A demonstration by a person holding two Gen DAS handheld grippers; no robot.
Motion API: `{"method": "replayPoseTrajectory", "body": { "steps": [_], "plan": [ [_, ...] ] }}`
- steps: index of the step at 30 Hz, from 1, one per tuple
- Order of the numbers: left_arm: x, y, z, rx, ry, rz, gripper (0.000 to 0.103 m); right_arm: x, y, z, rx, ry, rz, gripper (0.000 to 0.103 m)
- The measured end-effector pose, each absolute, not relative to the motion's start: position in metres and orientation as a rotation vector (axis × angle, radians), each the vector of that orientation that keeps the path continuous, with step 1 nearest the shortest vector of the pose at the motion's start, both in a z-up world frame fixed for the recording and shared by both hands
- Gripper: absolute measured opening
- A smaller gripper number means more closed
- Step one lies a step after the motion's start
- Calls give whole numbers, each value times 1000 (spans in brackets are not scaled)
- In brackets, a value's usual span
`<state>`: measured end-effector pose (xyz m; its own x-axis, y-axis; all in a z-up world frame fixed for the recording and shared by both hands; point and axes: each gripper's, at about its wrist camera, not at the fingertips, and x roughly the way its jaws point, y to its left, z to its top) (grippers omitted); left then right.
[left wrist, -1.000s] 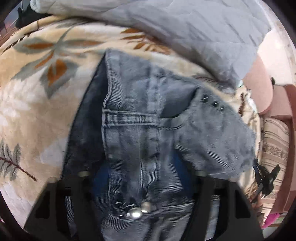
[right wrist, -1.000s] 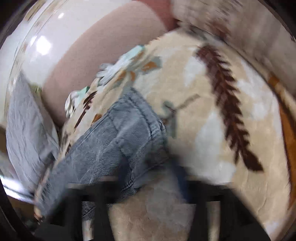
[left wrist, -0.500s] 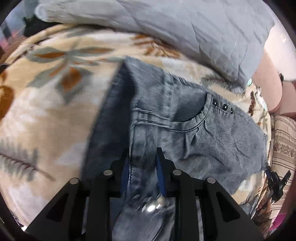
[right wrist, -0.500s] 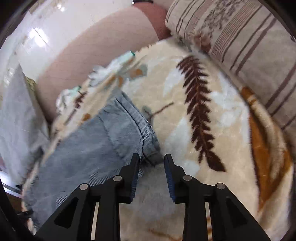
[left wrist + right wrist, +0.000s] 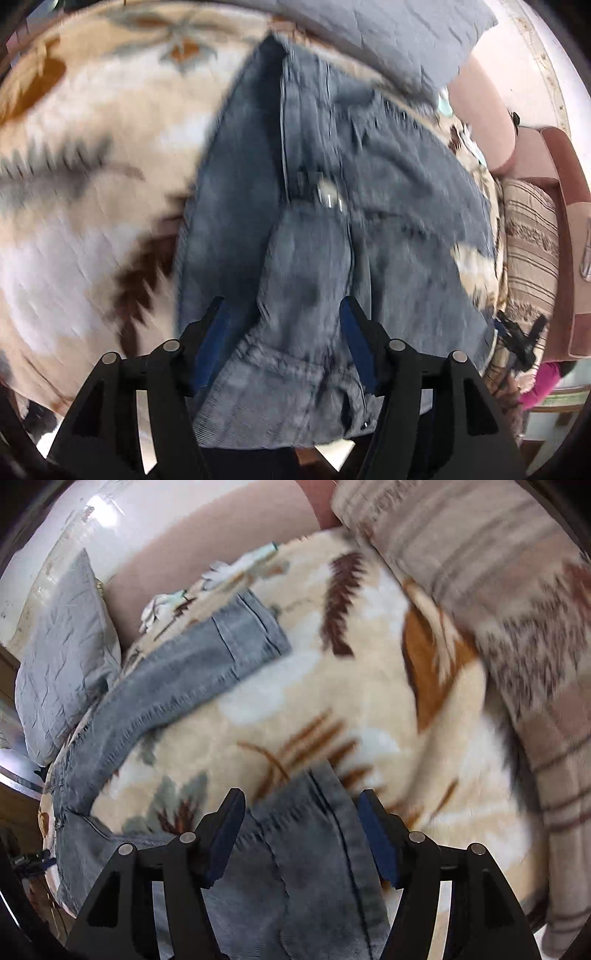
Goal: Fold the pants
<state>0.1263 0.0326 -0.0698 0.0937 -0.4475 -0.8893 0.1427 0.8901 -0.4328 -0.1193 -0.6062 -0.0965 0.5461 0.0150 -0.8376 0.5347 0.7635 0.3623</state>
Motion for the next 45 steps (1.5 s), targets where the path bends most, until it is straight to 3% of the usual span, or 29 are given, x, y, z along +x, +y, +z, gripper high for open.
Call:
{"method": "replayPoseTrajectory", "body": {
  "steps": [2,3,4,6,9,14,18,20,21,25,27,28,29,30,35,37,42,45],
  "plan": [
    [118,27,-78,-254,1432,-435,63,-118,-602,-103,626,958,-356,62],
    [113,25,-75,-232,1411,-418,63,-113,-594,-102,566,962,-364,51],
    [110,23,-70,-216,1389,-412,63,-111,-586,-100,504,972,-367,9],
    [105,20,-61,-228,1367,-428,63,-105,-569,-87,364,969,-371,12],
    [104,14,-57,-212,1330,-395,63,-113,-586,-65,384,872,-415,12],
    [105,0,-79,-123,1365,-319,63,-104,-610,-107,475,996,-480,17],
    [93,4,-66,-137,1360,-360,63,-137,-619,-86,620,882,-434,37],
    [81,10,-56,-143,1334,-395,63,-156,-625,-77,656,860,-425,55],
    [73,14,-51,-154,1318,-418,63,-173,-627,-75,663,854,-421,58],
    [47,25,-49,-235,1313,-541,73,-211,-620,-88,698,867,-417,59],
    [41,14,-62,-205,1340,-533,73,-215,-611,-109,722,897,-411,58],
    [42,6,-67,-189,1355,-512,73,-215,-606,-116,715,918,-410,49],
    [41,1,-74,-174,1377,-485,73,-214,-599,-120,679,927,-419,31],
    [38,0,-76,-169,1383,-474,73,-213,-590,-113,611,922,-419,20],
    [34,2,-78,-170,1369,-448,73,-230,-584,-92,524,868,-472,17],
    [37,6,-87,-174,1396,-424,72,-228,-595,-117,545,973,-503,18],
    [38,27,-60,-171,1334,-494,72,-234,-591,-84,557,863,-483,26],
    [58,43,-39,-171,1282,-459,72,-222,-592,-58,524,826,-476,49]
  ]
}}
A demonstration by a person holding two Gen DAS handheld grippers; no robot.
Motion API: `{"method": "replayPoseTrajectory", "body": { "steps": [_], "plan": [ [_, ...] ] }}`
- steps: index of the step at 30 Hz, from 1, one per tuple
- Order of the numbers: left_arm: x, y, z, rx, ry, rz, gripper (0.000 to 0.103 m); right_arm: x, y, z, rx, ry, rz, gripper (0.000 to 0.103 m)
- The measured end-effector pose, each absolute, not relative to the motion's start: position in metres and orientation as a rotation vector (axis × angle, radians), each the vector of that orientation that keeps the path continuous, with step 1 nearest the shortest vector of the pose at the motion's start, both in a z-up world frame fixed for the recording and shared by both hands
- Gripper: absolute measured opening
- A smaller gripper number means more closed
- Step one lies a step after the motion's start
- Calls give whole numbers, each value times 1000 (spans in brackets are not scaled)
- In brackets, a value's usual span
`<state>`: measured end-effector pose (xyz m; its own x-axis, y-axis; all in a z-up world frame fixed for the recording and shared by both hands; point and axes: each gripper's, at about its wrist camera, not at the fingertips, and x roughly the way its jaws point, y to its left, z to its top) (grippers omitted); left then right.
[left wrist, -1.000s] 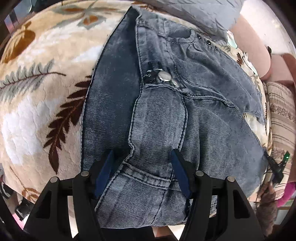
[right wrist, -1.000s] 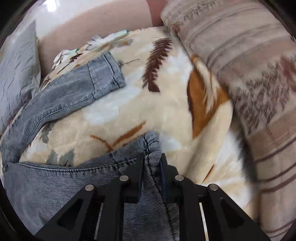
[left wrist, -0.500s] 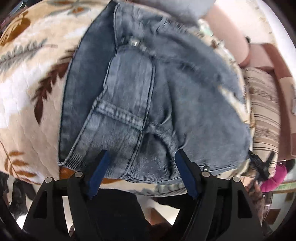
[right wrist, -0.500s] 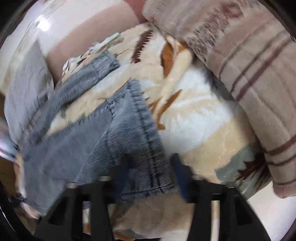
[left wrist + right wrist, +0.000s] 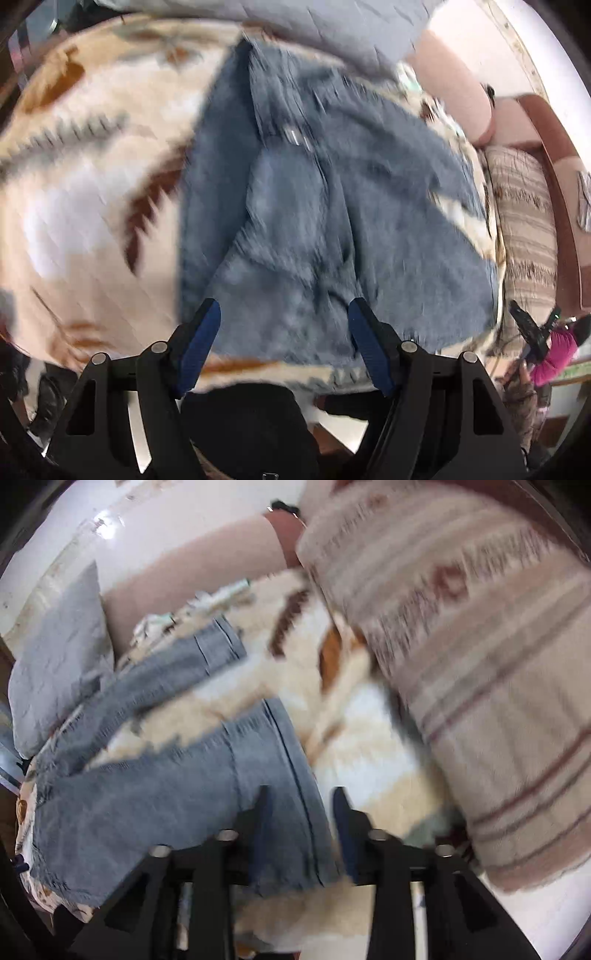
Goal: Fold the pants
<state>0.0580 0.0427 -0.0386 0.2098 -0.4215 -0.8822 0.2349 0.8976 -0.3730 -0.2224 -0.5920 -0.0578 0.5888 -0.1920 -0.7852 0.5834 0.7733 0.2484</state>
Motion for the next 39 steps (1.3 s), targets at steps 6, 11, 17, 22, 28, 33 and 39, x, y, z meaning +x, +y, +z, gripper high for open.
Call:
{"method": "replayPoseTrajectory", "body": {
  "steps": [6,11,17,22,28,33,39],
  "plan": [
    [127,53,-34,-270,1325,-391,72,-153,-595,-28,495,810,-407,60],
    [183,21,-35,-256,1349,-372,72,-63,-611,-27,546,825,-332,61],
    [255,-1,-28,-320,1376,-361,72,55,-638,-49,567,876,-330,63],
    [307,-2,-27,-298,1386,-288,72,116,-656,-78,547,913,-352,63],
    [337,-1,-47,-274,1401,-295,72,148,-666,-102,509,937,-340,73],
    [353,-25,-76,-202,1457,-284,73,162,-664,-105,496,922,-294,86],
    [334,-37,-65,-189,1356,-332,3,167,-639,-92,278,971,-320,16]
  ]
}}
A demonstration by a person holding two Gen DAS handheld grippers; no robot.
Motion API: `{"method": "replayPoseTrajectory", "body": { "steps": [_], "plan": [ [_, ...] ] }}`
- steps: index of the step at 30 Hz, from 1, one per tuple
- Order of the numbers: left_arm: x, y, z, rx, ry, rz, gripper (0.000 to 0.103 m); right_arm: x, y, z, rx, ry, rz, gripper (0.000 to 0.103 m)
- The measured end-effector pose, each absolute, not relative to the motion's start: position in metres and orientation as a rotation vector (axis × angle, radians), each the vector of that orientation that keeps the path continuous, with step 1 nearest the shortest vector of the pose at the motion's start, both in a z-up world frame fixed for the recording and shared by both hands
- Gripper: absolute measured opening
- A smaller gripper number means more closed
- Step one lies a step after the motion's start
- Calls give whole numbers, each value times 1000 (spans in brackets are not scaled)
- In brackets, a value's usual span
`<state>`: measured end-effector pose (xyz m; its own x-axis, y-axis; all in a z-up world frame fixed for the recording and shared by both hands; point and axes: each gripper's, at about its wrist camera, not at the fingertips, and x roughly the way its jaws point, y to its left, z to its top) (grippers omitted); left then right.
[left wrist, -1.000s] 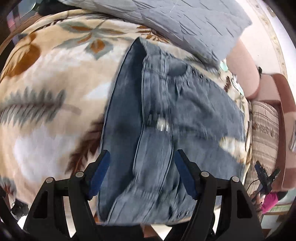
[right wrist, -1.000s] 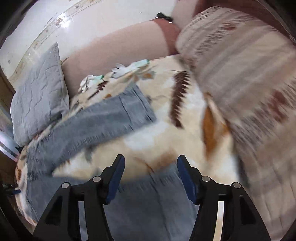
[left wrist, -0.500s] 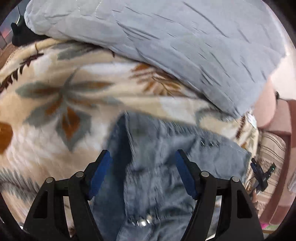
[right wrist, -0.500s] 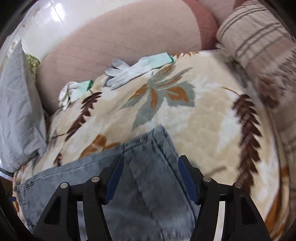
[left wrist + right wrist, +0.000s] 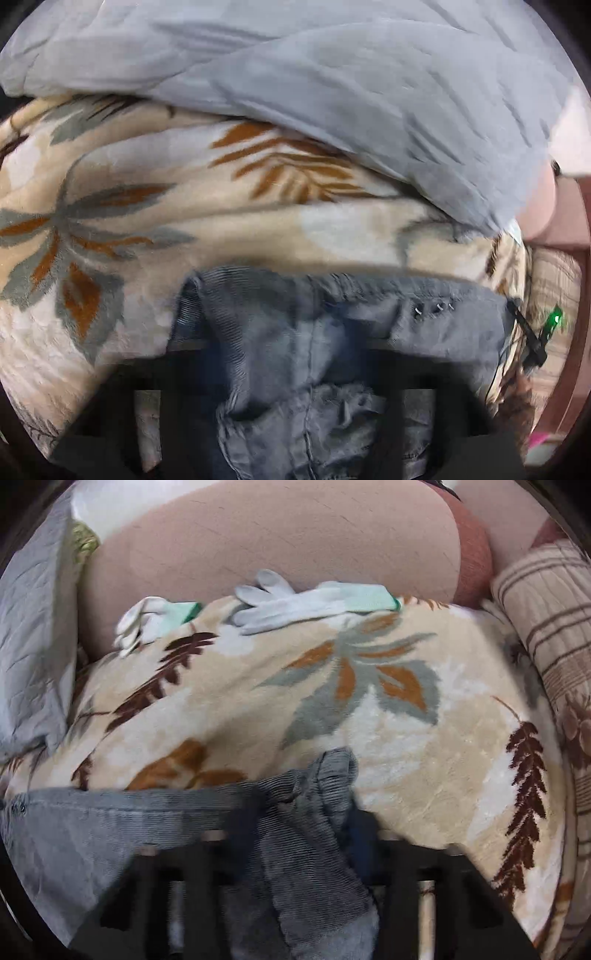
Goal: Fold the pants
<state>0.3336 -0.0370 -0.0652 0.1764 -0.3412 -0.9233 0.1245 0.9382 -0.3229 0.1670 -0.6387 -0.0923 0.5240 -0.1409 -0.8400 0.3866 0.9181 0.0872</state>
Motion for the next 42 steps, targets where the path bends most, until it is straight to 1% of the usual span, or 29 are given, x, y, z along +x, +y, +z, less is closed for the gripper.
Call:
{"method": "replayPoseTrajectory", "body": {
  "steps": [1,4,7,11,15,19,22,25,26,28,30,31,32,33,34,35,36,42],
  "plan": [
    [327,-41,-60,-126,1329,-298,1,165,-636,-89,261,966,-334,14],
    [303,-44,-38,-7,1198,-226,1,146,-632,-68,277,894,-366,14],
    [270,-36,-5,-18,1086,-235,1,115,-631,-43,322,824,-367,14],
    [220,-28,33,-31,987,-256,1,61,-619,-8,339,762,-368,14],
    [157,-8,52,-60,919,-283,2,-16,-596,10,364,710,-367,14],
    [110,10,43,-96,945,-305,2,-93,-572,-3,400,695,-374,14],
    [75,27,9,-113,1018,-290,2,-150,-557,-30,452,709,-398,16],
    [65,44,-43,-169,1187,-265,2,-186,-548,-63,515,775,-420,22],
    [62,49,-50,-188,1222,-265,3,-193,-544,-70,525,801,-426,25],
    [52,60,-55,-226,1254,-273,4,-209,-534,-73,519,819,-439,26],
    [36,70,-46,-249,1230,-282,4,-223,-521,-64,500,797,-434,31],
    [27,75,-39,-277,1211,-300,9,-227,-512,-57,497,781,-421,40],
    [21,76,-37,-302,1204,-320,14,-228,-503,-50,504,758,-388,52],
    [17,76,-34,-326,1199,-338,29,-227,-494,-47,512,740,-357,57],
    [15,74,-32,-350,1195,-357,48,-221,-483,-43,518,727,-312,65],
    [15,70,-32,-373,1192,-380,55,-210,-474,-41,525,724,-263,67],
    [16,65,-31,-388,1190,-400,59,-195,-463,-41,539,733,-207,67],
    [37,39,-51,-450,1270,-419,59,-108,-399,-81,745,846,106,67]
  ]
}}
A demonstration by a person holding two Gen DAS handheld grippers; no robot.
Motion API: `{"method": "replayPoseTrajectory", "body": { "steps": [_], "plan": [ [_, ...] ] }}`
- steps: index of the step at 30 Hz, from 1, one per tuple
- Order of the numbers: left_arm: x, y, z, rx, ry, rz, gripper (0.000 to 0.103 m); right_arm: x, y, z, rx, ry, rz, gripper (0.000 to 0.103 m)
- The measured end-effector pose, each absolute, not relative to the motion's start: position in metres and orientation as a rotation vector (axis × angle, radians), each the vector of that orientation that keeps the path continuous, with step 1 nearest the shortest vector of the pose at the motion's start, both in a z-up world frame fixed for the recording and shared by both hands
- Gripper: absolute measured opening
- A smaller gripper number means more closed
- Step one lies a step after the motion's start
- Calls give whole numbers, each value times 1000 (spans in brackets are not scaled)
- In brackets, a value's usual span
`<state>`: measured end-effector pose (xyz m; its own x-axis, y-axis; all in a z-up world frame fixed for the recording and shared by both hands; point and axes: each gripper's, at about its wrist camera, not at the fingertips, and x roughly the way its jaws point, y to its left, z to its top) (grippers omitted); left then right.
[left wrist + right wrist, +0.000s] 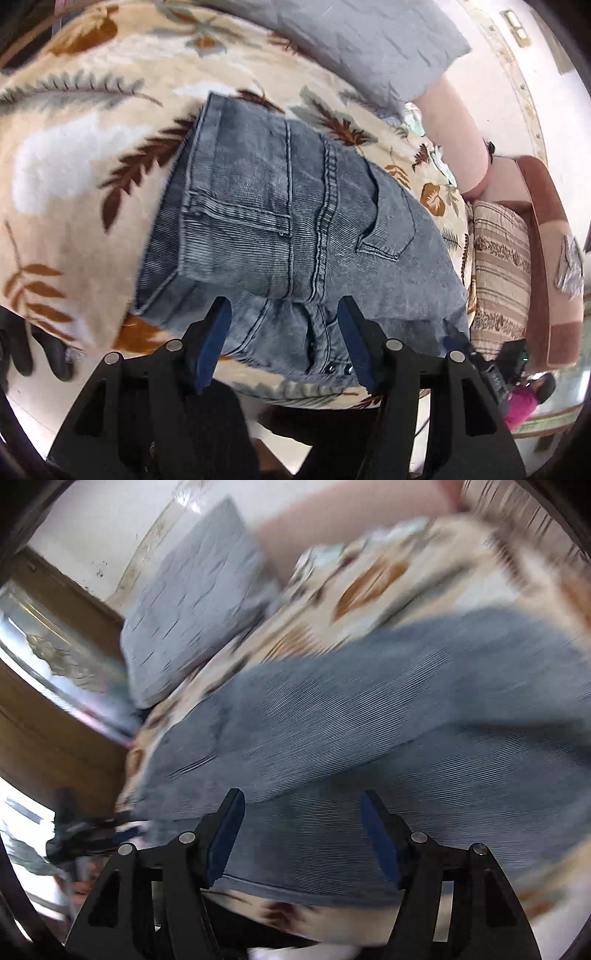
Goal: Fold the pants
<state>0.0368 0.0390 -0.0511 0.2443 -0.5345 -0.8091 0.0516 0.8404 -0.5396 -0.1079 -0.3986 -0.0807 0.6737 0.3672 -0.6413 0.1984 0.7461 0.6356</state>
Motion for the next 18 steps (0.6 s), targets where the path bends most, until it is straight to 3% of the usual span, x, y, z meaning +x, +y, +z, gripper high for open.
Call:
{"method": "replayPoseTrajectory", "body": {
  "steps": [9,10,11,12,13,18],
  "plan": [
    [62,29,-82,-541,1326,-394,58,-57,-374,-124,1006,831,157,67],
    [65,27,-81,-540,1314,-394,57,-55,-376,-124,1018,822,149,60],
    [68,25,-79,-533,1305,-391,52,-52,-376,-124,1026,818,141,40],
    [71,22,-76,-522,1295,-389,31,-48,-374,-123,1015,826,134,26],
    [74,19,-73,-511,1298,-395,20,-47,-375,-121,992,837,128,4],
    [61,32,-55,-522,1254,-417,11,-68,-363,-79,886,763,193,4]
  ]
}}
